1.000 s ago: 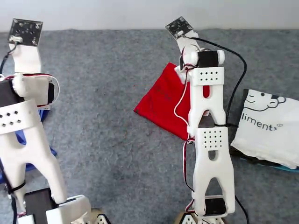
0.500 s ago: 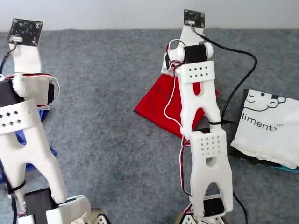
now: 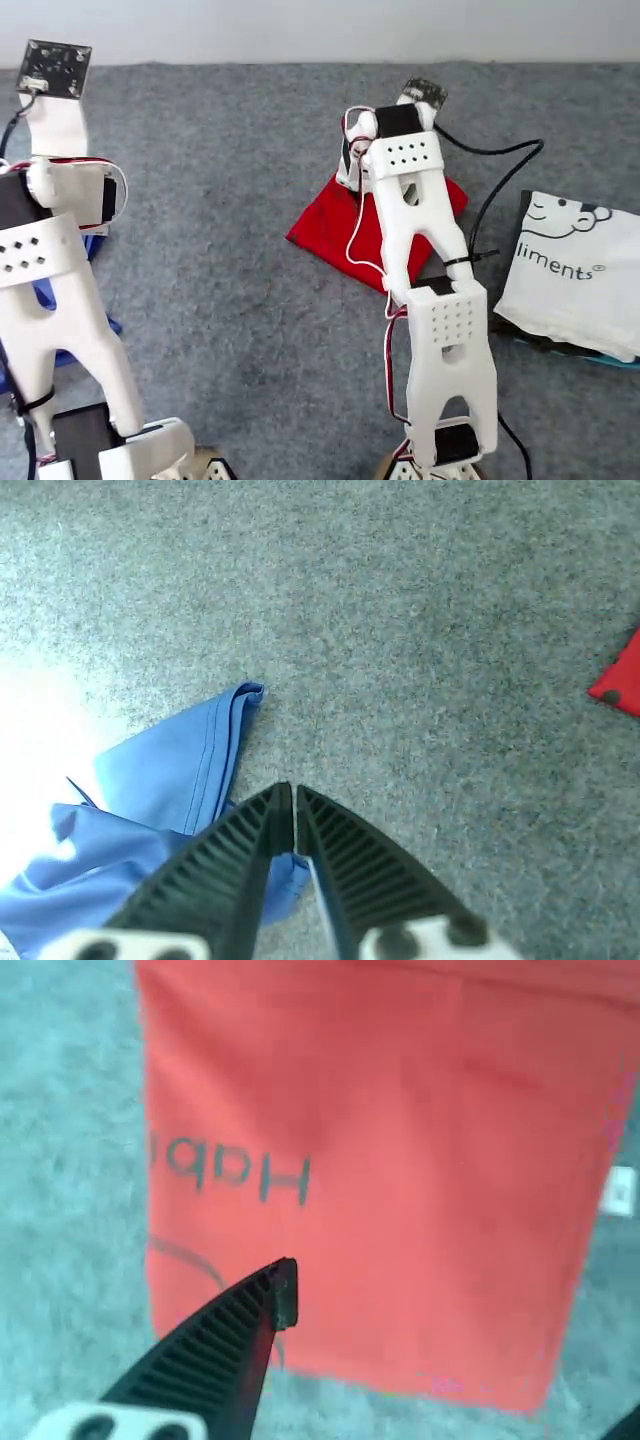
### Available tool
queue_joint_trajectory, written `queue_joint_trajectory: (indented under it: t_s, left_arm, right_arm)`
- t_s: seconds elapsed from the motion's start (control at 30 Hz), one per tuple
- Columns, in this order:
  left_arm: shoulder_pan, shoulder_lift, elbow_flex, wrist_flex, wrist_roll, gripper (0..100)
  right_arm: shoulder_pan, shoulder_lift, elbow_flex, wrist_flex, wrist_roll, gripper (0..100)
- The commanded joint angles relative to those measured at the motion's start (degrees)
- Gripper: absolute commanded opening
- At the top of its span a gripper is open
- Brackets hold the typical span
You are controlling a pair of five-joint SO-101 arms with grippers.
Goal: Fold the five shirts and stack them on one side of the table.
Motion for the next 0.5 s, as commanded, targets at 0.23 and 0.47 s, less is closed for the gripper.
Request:
queue_joint_trajectory:
  t_s: [0.23,0.47]
  left_arm:
    - [-0.4,-1.7,0.0,0.4,-0.4,1]
    - [-0.4,-1.7,0.0,0.4,-0.4,1]
  right_arm:
    - [4.8,8.8,0.0,-12.3,-1.0,50.1]
    - [4.4,14.6,0.0,-15.7,-0.9,34.8]
